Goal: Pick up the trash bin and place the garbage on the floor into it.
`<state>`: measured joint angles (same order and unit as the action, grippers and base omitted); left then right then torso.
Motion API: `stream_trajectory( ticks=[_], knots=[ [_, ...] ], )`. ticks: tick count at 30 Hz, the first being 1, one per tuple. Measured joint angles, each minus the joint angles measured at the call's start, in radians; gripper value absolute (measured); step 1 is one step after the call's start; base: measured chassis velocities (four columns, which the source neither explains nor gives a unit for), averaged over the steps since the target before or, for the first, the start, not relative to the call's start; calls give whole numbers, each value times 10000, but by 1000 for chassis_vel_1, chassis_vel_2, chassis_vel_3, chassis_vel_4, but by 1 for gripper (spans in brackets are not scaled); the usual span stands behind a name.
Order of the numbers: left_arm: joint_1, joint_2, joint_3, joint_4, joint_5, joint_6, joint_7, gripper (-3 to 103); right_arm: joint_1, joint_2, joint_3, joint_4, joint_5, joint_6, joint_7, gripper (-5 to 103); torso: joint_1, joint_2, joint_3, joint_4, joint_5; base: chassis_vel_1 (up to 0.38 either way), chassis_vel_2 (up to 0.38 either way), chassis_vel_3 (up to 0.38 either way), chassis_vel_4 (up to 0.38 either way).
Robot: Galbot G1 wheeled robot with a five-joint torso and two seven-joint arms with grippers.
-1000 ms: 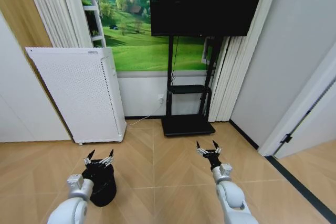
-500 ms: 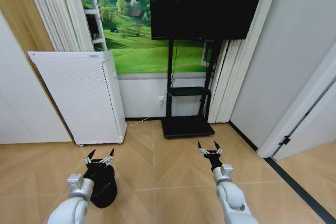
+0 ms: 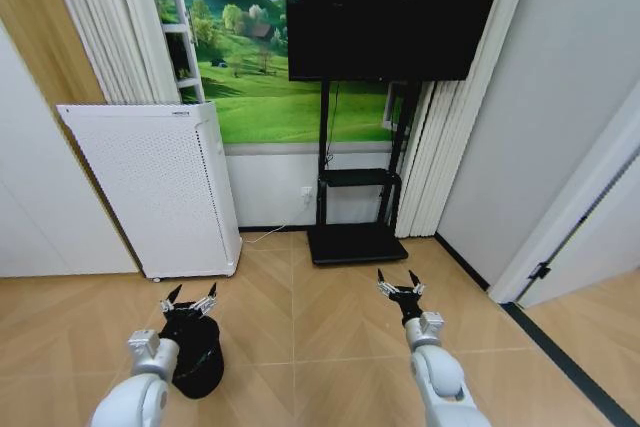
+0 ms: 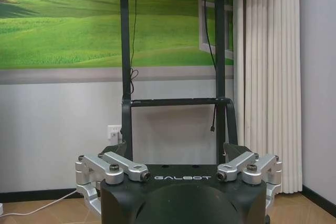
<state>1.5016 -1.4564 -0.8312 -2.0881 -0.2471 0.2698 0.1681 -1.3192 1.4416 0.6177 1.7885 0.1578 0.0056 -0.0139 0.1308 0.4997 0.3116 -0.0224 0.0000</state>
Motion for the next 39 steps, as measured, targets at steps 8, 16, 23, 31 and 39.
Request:
stream_trajectory(
  ticks=[8,16,23,31,39],
  knots=[
    [30,46,-40,-19,-99,12,28,100,-40,-1,23,29,-16,0,0,100,118,298,179,1,0,0,0,0,0],
    [36,76,-41,-83,-144,16,41,100,-83,-5,58,109,-22,-19,0,100,245,618,373,0,0,0,0,0,0],
    [40,99,-47,-124,-151,34,55,100,-48,-14,83,92,-13,-22,-1,100,366,918,551,1,0,0,0,0,0],
    [32,88,-41,-122,-120,63,142,100,-30,-17,95,49,14,-22,-17,100,505,1266,761,1,0,0,0,0,0],
    [0,104,-35,-115,-145,68,221,100,-17,-74,143,29,61,-22,-34,100,653,1621,968,0,0,0,0,0,0]
  ],
)
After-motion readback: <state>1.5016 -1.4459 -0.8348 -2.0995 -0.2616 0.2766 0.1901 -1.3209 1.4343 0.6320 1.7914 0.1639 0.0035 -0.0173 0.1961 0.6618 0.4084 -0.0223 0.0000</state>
